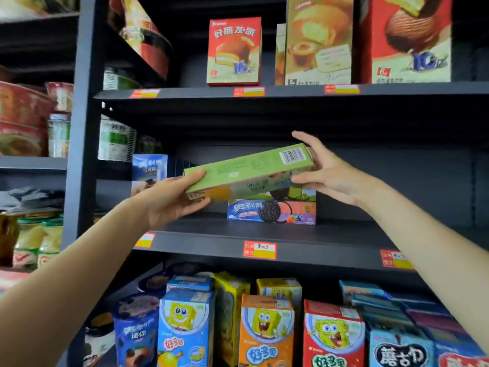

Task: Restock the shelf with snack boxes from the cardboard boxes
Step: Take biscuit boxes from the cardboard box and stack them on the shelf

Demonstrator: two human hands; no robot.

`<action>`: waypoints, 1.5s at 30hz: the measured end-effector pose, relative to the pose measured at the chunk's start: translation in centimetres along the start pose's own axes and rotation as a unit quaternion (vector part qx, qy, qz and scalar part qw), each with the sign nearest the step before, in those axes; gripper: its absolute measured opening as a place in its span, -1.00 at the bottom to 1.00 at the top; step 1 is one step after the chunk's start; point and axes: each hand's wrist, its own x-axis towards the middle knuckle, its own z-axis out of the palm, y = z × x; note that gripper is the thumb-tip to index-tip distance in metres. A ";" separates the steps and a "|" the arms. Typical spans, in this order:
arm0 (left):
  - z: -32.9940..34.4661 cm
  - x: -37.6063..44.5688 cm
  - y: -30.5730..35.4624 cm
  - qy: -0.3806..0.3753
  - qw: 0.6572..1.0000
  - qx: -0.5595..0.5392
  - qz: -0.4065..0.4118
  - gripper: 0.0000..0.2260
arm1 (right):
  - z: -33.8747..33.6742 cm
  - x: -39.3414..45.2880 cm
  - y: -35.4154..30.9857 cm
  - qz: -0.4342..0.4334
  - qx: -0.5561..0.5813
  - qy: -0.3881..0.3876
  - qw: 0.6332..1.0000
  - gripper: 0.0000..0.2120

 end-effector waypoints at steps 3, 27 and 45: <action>0.0 0.4 -0.3 -0.015 0.996 0.006 0.088 -0.91 | -0.3 0.1 0.9 0.124 0.094 -0.032 0.987 -0.22; 3.4 8.5 -2.3 0.174 0.961 0.154 0.146 -0.71 | -0.9 2.2 3.7 0.035 -0.092 0.198 0.975 -0.61; 5.5 12.2 -5.5 0.086 0.965 0.244 0.029 -0.49 | -3.3 4.6 8.5 0.202 -0.288 0.218 0.910 -0.70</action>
